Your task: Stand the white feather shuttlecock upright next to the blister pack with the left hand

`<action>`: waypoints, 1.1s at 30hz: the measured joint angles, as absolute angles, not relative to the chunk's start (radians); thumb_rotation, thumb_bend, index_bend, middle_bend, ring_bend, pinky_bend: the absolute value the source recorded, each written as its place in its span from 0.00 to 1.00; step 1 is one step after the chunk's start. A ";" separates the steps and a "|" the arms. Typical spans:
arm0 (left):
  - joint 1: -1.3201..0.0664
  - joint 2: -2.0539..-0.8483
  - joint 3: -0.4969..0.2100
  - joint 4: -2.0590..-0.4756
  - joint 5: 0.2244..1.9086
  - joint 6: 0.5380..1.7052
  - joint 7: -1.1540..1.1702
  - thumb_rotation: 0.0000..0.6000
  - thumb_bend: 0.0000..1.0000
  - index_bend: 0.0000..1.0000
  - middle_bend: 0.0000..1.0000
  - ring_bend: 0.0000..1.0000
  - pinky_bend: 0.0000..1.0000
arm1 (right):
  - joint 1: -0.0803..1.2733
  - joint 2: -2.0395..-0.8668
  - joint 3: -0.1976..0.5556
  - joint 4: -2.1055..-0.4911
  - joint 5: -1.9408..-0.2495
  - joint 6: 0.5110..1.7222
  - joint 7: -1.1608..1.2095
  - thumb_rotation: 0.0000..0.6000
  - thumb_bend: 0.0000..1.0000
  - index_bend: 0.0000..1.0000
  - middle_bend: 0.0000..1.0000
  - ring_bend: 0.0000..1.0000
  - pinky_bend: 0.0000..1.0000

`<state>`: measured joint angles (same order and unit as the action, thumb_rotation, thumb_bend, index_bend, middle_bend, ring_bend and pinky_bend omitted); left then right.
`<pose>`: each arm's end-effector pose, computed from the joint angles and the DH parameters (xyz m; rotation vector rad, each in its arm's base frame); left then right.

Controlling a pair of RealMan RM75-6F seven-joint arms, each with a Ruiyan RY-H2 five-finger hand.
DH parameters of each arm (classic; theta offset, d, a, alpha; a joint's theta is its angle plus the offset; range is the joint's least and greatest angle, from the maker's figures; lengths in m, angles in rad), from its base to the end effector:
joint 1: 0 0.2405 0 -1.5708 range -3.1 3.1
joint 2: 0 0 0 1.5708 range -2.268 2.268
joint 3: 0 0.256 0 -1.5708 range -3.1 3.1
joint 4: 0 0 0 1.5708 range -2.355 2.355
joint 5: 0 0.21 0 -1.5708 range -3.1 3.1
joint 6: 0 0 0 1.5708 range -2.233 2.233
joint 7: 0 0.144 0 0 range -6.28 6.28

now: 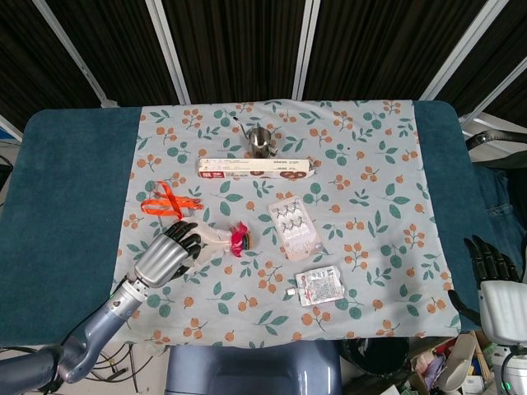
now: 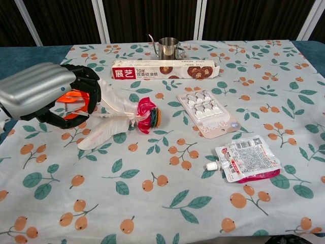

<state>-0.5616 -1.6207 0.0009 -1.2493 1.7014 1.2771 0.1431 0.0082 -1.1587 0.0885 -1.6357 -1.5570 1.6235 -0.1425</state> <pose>-0.1863 0.2784 -0.0197 -1.9990 -0.5507 -1.1511 -0.2986 -0.1635 0.1657 1.3073 -0.7398 0.9194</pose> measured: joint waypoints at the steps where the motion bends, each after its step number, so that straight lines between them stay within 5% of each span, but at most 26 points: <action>1: -0.563 -1.621 0.000 -1.248 1.702 1.276 0.144 1.00 0.44 0.58 0.37 0.17 0.21 | 0.008 -1.159 0.088 -1.636 -1.557 1.623 -0.142 1.00 0.14 0.06 0.05 0.10 0.16; 18: -0.654 -1.601 -0.063 -1.299 1.714 1.216 0.255 1.00 0.44 0.58 0.37 0.17 0.21 | 0.010 -1.161 0.089 -1.636 -1.555 1.620 -0.144 1.00 0.13 0.06 0.05 0.10 0.16; 33: -0.793 -1.562 -0.168 -1.461 1.664 1.034 0.513 1.00 0.43 0.58 0.36 0.17 0.21 | 0.012 -1.164 0.085 -1.636 -1.558 1.615 -0.151 1.00 0.13 0.06 0.05 0.10 0.16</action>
